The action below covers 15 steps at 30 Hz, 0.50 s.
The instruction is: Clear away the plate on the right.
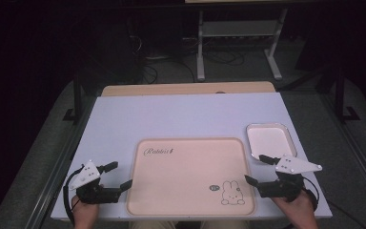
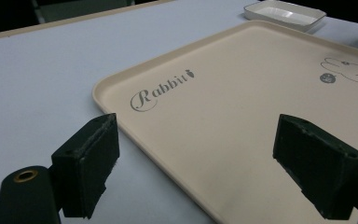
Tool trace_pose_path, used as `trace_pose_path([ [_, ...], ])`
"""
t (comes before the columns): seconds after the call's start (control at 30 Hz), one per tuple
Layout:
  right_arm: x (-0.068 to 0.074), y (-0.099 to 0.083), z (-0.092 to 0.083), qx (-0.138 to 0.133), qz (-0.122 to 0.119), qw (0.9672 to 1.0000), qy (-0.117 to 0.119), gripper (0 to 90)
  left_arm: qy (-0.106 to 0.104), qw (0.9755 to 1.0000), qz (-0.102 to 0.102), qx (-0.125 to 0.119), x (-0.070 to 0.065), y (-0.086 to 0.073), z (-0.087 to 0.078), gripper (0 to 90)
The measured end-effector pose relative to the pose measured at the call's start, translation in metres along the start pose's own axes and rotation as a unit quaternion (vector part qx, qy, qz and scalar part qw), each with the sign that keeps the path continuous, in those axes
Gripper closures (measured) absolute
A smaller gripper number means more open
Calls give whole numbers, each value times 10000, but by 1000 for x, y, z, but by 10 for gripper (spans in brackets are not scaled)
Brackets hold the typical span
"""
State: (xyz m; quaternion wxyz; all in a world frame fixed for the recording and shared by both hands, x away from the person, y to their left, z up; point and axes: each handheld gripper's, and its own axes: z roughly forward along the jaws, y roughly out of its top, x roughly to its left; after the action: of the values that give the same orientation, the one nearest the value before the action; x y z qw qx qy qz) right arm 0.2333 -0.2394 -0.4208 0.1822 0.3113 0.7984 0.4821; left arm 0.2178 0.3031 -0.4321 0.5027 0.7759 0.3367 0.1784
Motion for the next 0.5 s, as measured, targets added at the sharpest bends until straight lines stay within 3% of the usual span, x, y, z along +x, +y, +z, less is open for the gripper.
trace_pose_path([
  [0.5,0,3,-4,19,-5,9998,188,142,20,10000,8,-62,0,-1,-2,140],
])
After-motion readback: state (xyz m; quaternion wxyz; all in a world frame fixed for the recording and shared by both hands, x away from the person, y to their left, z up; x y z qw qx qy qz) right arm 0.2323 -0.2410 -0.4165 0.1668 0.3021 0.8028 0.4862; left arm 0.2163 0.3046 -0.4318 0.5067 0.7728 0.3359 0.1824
